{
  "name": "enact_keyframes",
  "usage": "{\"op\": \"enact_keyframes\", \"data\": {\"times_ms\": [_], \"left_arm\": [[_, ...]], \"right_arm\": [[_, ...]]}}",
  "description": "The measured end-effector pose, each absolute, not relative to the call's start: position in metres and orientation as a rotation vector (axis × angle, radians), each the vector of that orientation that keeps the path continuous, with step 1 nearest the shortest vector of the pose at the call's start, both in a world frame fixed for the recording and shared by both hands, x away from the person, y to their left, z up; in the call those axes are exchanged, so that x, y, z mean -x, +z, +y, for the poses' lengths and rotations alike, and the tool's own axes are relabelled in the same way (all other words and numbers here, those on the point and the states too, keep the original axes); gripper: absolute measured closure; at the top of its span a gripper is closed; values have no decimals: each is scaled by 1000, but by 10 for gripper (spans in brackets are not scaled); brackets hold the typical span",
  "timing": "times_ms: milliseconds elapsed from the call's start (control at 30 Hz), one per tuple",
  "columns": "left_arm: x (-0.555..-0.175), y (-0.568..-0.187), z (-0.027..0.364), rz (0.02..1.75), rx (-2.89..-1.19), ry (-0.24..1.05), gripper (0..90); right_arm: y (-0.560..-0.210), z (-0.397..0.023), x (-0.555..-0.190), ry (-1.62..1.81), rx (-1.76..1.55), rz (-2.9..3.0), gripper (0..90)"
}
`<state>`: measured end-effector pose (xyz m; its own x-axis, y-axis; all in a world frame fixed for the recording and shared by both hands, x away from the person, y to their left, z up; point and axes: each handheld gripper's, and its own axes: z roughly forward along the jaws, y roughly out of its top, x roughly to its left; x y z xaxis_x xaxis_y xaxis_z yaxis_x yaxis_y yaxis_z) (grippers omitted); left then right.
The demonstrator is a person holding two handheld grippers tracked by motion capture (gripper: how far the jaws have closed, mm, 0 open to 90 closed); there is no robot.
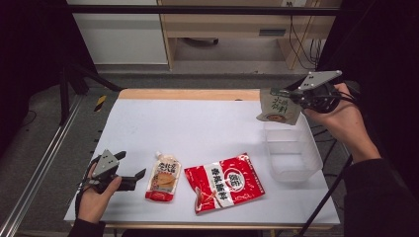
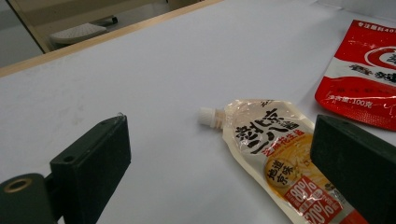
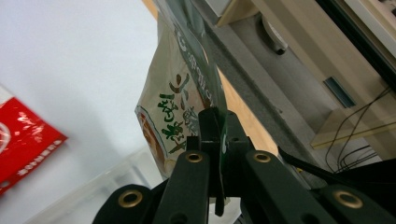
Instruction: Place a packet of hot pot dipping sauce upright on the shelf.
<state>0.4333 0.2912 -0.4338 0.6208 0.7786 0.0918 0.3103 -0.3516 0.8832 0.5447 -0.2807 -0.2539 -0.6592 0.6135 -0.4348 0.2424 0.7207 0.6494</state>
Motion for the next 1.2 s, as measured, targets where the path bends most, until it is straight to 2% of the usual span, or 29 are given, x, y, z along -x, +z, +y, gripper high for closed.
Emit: {"op": "enact_keyframes", "data": {"times_ms": [533, 1200], "left_arm": [[-435, -433, 302, 906, -1902, 669, 51], [-435, -433, 302, 909, -1907, 671, 51]], "right_arm": [[-271, -296, -571, 718, -706, 2230, 900], [-302, -317, -575, 717, -752, 2265, 900]]}}
